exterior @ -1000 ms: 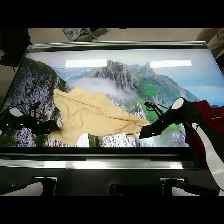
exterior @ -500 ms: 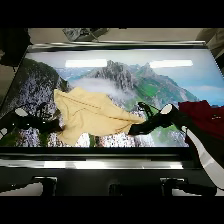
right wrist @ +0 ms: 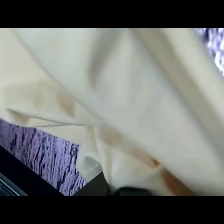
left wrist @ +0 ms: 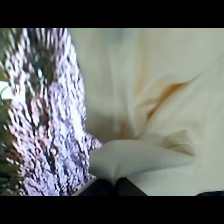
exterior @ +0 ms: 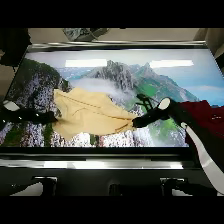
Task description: Fold the shirts.
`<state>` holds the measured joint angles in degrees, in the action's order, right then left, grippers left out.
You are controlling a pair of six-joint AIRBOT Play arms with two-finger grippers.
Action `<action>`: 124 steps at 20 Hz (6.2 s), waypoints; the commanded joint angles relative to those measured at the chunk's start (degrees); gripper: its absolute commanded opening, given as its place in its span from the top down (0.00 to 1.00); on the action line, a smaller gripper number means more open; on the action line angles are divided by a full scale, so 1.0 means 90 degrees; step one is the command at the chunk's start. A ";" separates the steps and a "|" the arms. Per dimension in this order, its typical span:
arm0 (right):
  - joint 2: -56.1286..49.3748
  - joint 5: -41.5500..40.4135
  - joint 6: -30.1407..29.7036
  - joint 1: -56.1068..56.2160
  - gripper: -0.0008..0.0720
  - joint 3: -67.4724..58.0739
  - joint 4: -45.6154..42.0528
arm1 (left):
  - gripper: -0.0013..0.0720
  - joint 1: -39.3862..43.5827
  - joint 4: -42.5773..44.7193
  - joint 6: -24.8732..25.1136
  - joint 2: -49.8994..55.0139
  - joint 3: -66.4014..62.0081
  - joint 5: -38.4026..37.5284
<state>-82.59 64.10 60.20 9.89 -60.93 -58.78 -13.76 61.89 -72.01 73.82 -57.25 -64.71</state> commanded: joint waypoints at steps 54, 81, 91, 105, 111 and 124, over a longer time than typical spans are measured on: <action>-0.1479 0.3844 -0.0102 -0.2650 0.21 -0.3810 -0.1409 | 0.37 -0.0641 0.0695 -0.0129 -0.0262 0.1409 -0.1035; -0.1528 0.1426 0.0651 -0.1979 0.93 -0.0704 -0.0505 | 0.94 -0.0102 0.0525 -0.0325 -0.0114 0.1780 0.0066; 0.1928 0.0097 -0.0408 -0.1989 0.93 -0.5265 -0.3230 | 0.94 -0.0090 0.0719 -0.1120 -0.1319 -0.5799 0.0216; 0.4505 0.1608 0.0491 -0.1989 0.93 -0.6098 -0.3764 | 0.95 -0.0097 0.1035 -0.1715 -0.3383 -0.6584 0.0129; 0.3048 0.3128 0.0437 -0.1989 0.93 -0.6098 -0.3211 | 0.95 -0.0097 0.1321 -0.1309 -0.2200 -0.6584 -0.1098; -0.2812 -0.0138 0.1103 -0.1149 0.93 -0.4908 -0.2703 | 0.94 0.0325 0.1290 -0.1163 0.2591 -0.3687 0.0107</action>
<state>-100.20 78.59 65.17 -2.28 -105.89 -84.71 -12.01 74.30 -82.91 90.08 -92.55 -72.03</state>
